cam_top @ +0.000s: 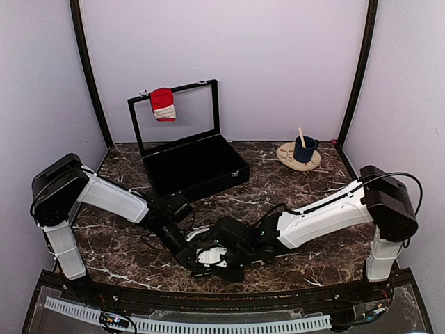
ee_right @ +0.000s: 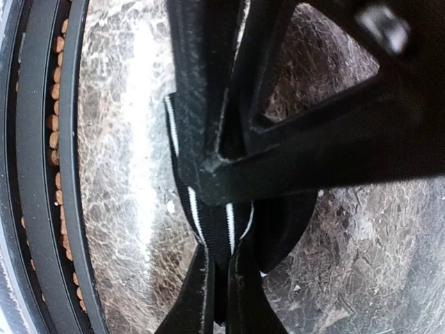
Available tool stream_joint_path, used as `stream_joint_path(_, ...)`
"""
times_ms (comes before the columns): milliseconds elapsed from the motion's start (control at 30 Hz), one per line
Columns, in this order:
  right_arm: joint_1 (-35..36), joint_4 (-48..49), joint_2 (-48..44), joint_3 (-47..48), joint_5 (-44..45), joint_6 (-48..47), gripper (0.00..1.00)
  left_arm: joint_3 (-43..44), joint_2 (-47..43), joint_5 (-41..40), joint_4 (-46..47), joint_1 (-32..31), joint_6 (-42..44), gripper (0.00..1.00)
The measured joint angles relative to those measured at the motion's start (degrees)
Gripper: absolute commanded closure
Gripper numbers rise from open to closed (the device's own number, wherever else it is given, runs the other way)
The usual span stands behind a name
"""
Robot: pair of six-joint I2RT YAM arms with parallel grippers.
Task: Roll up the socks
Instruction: Roll the sock at the corner of the board.
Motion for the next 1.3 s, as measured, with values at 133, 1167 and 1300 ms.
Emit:
stream_joint_path(133, -0.39, 0.02, 0.00, 0.00, -1.03, 1.27, 1.00, -2.51, -3.34, -3.72, 2.43, -0.02, -3.13, 0.71)
stream_joint_path(1167, -7.32, -16.02, 6.99, 12.17, -18.56, 5.97, 1.00, -15.06, -31.52, -39.87, 5.09, -3.45, -18.34, 0.68)
stream_joint_path(1300, -8.68, -18.75, 8.72, 14.45, -21.92, 6.19, 1.00, -15.06, -31.61, -45.31, 4.70, -8.90, -18.73, 0.67)
